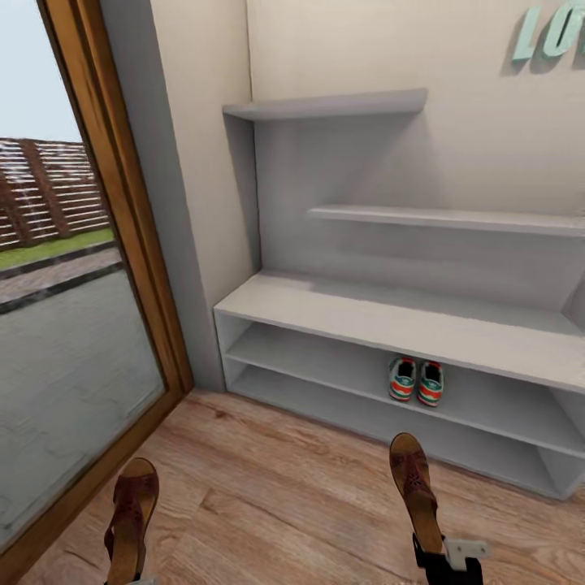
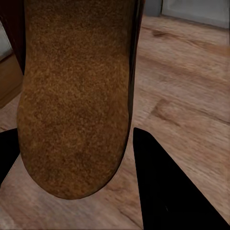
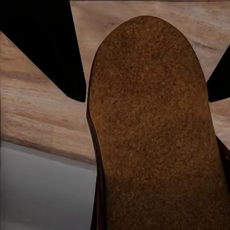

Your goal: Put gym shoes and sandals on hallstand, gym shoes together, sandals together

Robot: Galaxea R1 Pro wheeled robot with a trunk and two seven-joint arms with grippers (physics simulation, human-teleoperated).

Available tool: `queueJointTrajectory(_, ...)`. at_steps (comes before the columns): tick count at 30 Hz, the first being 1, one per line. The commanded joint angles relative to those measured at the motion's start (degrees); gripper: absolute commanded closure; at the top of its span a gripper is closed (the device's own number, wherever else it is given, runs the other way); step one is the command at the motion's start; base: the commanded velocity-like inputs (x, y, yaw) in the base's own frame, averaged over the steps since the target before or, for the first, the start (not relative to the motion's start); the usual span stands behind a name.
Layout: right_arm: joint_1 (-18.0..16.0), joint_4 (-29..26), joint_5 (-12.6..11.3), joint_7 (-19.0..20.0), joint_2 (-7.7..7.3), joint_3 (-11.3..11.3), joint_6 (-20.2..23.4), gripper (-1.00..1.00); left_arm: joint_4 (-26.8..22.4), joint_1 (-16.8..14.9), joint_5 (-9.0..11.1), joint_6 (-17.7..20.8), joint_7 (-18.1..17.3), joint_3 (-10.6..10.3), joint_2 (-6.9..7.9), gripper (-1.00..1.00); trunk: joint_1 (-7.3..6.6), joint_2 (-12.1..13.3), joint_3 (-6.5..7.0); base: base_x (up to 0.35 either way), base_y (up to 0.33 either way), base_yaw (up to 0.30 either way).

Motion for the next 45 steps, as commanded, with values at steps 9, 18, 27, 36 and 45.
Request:
queueJointTrajectory(9, -0.06, 0.07, 0.41, 0.13, -0.01, -0.49, -0.19, 1.0, 0.03, -0.03, -0.28, -0.12, 0.25, -0.04, 0.01, 1.0, -0.01, -0.02, -0.05, 0.001, 0.191, -0.265)
queueJointTrajectory(18, -0.06, 0.07, 0.41, 0.13, -0.03, -0.49, -0.2, 1.0, 0.03, -0.03, -0.28, -0.12, 0.25, -0.04, 0.01, 1.0, -0.01, -0.02, -0.05, 0.0, 0.014, -0.265)
queueJointTrajectory(27, -0.06, 0.07, 0.41, 0.13, 0.01, -0.49, -0.22, 1.0, 0.04, -0.03, -0.4, -0.12, 0.25, -0.04, 0.01, 1.0, -0.01, -0.02, -0.05, 0.0, 0.0, -0.265)
queueJointTrajectory(36, -0.06, 0.07, 0.41, 0.13, 0.0, -0.49, -0.25, 1.0, 0.11, -0.03, -0.54, -0.12, 0.25, -0.04, 0.01, 1.0, -0.01, -0.02, -0.05, -0.166, 0.0, -0.265)
queueJointTrajectory(45, -0.06, 0.07, 0.41, 0.13, -0.05, -0.49, -0.25, 1.0, 0.12, -0.03, -0.55, -0.12, 0.25, -0.04, 0.01, 1.0, -0.01, -0.02, -0.05, -0.065, 0.0, -0.265)
